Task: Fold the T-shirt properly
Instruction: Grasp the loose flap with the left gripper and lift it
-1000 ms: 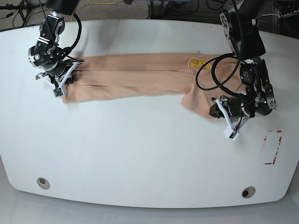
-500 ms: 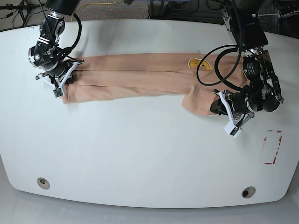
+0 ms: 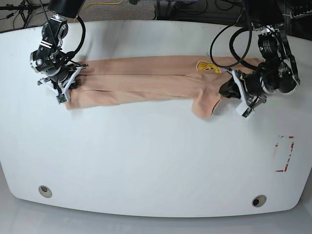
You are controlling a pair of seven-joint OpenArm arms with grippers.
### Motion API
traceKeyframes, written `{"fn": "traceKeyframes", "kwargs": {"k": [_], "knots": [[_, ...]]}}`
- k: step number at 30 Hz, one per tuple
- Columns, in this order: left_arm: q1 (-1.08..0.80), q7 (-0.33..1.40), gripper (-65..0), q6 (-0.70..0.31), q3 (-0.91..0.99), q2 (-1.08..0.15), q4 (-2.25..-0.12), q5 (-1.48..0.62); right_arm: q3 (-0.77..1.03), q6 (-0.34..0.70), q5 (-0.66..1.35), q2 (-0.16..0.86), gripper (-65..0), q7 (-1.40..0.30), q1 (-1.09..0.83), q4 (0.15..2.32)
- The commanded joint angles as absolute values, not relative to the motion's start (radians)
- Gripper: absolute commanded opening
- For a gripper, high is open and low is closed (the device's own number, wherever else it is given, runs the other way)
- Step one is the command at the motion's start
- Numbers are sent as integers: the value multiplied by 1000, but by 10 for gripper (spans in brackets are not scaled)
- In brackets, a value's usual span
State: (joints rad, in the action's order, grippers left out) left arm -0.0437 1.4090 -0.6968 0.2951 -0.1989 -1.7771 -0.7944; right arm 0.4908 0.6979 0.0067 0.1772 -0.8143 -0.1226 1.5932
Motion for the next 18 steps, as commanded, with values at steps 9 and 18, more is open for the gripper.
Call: {"fn": "traceKeyframes", "kwargs": {"k": [9,18], "knots": [[-148,1396,-614,-698,300,-255,-1801,-860,492,698,-4,182,-609,-837,-119,1592],[-151,1396,-597,-698,305,-255,-1801,-855,490,698,-8,157,-609,-837,-119,1595]]}}
